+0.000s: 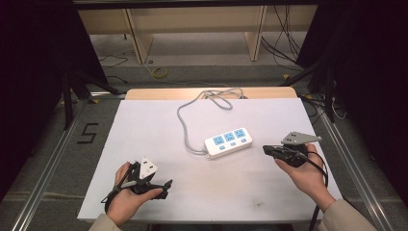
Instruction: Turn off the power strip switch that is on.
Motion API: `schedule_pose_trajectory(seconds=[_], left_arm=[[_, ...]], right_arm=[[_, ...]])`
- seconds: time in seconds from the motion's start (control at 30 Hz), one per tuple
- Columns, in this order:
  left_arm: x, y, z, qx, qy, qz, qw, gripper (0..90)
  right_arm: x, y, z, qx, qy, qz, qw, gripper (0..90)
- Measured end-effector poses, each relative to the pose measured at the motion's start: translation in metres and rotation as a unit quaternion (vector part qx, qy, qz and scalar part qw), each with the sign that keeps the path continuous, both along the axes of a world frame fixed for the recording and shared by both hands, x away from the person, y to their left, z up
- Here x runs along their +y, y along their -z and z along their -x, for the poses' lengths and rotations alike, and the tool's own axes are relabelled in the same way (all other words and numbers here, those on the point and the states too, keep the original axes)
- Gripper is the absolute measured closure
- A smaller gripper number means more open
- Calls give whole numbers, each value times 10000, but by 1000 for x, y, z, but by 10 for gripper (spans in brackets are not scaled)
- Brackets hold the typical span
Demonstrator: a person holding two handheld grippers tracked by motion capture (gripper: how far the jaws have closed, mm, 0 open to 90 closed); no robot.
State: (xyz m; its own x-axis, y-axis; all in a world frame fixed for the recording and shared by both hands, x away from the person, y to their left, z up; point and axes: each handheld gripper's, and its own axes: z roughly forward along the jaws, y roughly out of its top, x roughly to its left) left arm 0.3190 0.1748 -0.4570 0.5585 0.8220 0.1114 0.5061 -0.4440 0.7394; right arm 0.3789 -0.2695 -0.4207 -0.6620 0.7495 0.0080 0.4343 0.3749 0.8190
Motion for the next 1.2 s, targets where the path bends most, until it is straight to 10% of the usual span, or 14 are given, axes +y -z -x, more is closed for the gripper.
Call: schedule_pose_trajectory(seconds=[1.2], left_arm=[[0,0,-1,28,-3,22,10000,57]], right_arm=[[36,-2,-26,57,-119,218,9997,900]])
